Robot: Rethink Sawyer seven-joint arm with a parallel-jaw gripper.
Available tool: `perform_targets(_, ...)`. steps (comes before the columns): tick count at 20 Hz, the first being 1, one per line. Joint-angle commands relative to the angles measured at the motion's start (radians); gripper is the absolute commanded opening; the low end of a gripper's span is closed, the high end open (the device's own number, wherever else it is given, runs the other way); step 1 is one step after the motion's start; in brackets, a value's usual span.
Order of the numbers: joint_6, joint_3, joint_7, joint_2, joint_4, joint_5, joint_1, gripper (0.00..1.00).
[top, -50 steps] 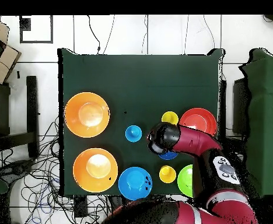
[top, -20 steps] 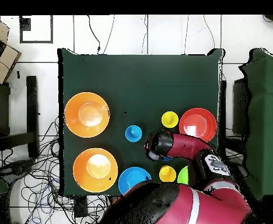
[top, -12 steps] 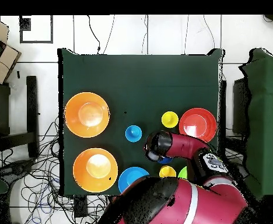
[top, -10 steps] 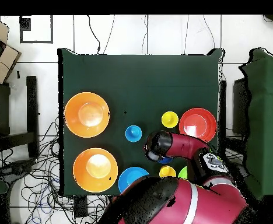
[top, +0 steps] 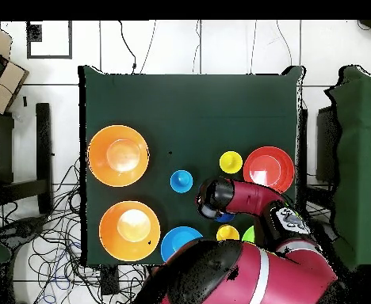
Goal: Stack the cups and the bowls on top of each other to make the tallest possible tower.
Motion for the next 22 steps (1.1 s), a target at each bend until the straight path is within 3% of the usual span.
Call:
perform_targets(1, -0.051, 0.080, -0.028, 0.074, -0.111, -0.043, 0.000, 1.00)
perform_targets(8, -0.058, 0.086, -0.006, 0.067, -0.086, -0.032, 0.020, 1.00)
perform_targets(11, -0.091, 0.082, 0.004, 0.045, -0.031, -0.042, 0.017, 1.00)
perform_targets(12, -0.094, 0.081, 0.006, 0.043, -0.025, -0.043, 0.020, 0.00)
perform_targets(22, -0.139, 0.070, 0.031, 0.039, 0.019, -0.055, 0.040, 0.00)
